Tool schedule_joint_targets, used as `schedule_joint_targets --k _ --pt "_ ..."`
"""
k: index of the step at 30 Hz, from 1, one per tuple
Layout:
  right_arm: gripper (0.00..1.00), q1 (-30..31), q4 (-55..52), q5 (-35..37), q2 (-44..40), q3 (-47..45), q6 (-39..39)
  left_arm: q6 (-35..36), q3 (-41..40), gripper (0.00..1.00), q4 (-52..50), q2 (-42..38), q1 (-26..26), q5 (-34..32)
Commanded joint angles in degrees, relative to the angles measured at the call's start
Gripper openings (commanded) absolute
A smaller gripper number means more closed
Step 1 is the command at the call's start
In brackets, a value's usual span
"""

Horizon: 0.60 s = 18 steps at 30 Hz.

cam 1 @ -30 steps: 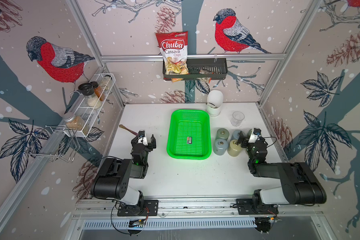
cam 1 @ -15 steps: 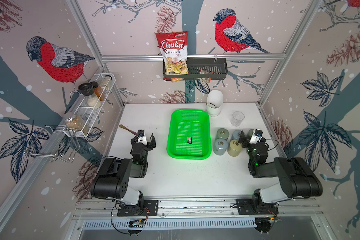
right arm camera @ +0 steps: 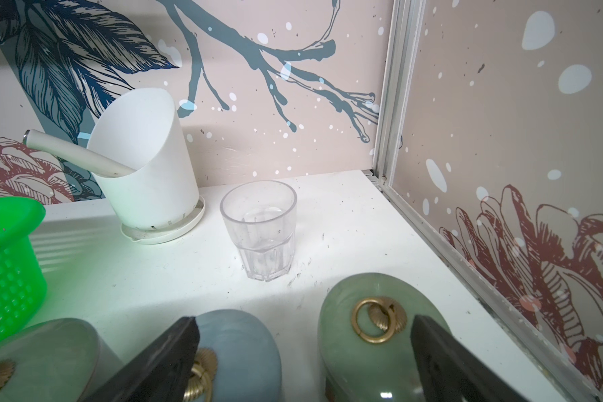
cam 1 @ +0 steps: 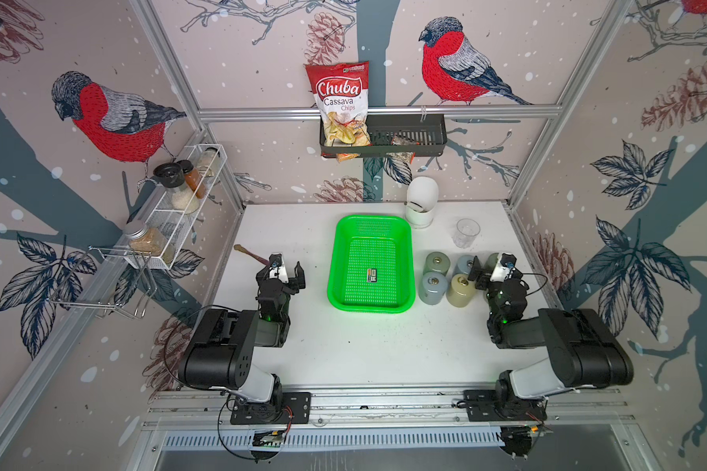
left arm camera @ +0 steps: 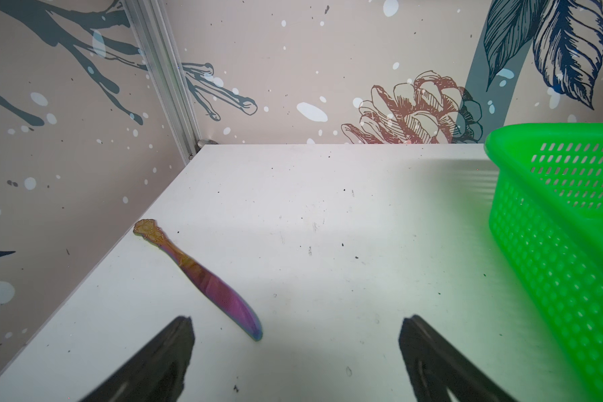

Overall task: Take the tea canister out of the basket
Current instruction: Reset both arms

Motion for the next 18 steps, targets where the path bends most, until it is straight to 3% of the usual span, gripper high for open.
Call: schedule_joint_targets --k 1,18 --pt "1.00 -0.84 -2.77 -1.79 0.13 0.66 1.77 -0.62 0.29 0.96 1.48 0.01 0.30 0.09" --pt "1.00 -1.01 -3.09 -2.25 0.22 0.80 1.95 -0.63 0.31 0.96 1.46 0.01 0.27 0.18"
